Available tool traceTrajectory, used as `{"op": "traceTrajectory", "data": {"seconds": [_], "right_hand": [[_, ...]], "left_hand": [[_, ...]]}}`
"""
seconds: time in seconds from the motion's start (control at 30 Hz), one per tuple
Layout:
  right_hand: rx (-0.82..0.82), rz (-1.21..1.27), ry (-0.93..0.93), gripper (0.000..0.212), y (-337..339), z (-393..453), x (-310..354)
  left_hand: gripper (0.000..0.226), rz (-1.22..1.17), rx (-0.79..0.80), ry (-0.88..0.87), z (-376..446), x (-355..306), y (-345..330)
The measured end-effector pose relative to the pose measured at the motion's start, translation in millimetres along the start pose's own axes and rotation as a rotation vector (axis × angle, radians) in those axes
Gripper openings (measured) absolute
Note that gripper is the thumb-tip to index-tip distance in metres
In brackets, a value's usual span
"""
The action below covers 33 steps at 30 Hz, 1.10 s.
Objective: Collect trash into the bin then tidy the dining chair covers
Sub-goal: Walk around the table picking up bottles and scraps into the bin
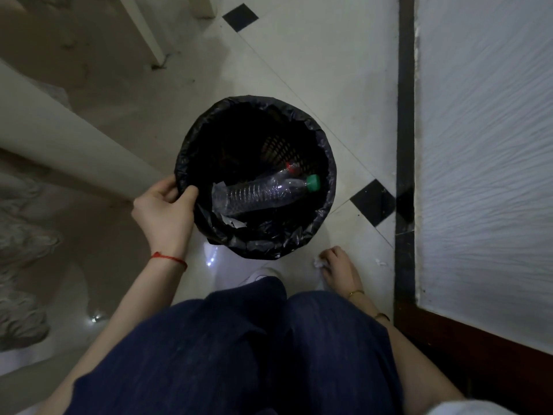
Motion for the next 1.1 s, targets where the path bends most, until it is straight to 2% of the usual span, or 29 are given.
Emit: {"op": "traceTrajectory", "data": {"seconds": [0.1, 0.27, 0.37, 0.47, 0.6, 0.77, 0.9, 1.1], "right_hand": [[-0.098, 0.087, -0.125, 0.013, 22.9, 4.2, -7.9], [-0.522, 0.312, -0.310, 0.016, 131.5, 2.0, 4.3], [-0.722, 0.497, -0.309, 0.019, 198.9, 6.3, 23.6], [-0.808, 0.624, -0.244, 0.020, 249.7, 19.0, 53.1], [-0.775, 0.523, 0.000, 0.019, 282.4, 42.4, 119.3], [-0.502, 0.246, 0.242, 0.019, 238.1, 76.1, 179.8], [-0.376, 0.169, 0.265, 0.020, 208.3, 90.4, 188.3], [-0.391, 0.187, 0.282, 0.036, 217.3, 88.0, 191.6]], "left_hand": [[0.029, 0.007, -0.001, -0.006, -2.7, -3.5, -2.3], [0.030, 0.000, 0.003, 0.002, -6.8, -10.2, -8.8], [0.030, -0.005, 0.022, 0.007, -10.1, -15.1, -16.5], [0.031, 0.000, 0.031, 0.015, -12.2, -18.2, -22.5], [0.030, -0.008, 0.056, 0.019, -17.0, -19.5, -30.5], [0.032, -0.036, 0.090, 0.032, -21.3, -17.6, -39.0], [0.033, -0.060, 0.124, 0.028, -26.3, -17.7, -43.1], [0.034, -0.046, 0.122, 0.045, -21.6, -15.0, -37.0]]}}
Point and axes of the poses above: each hand's wrist, its own z-axis towards the middle knuckle, its own y-axis out of the back of the hand, x = y × z, the point moved 10 cm from there along z, towards the middle knuckle, and after that the axes turned 9 degrees about -x, right-handed, at the moved point
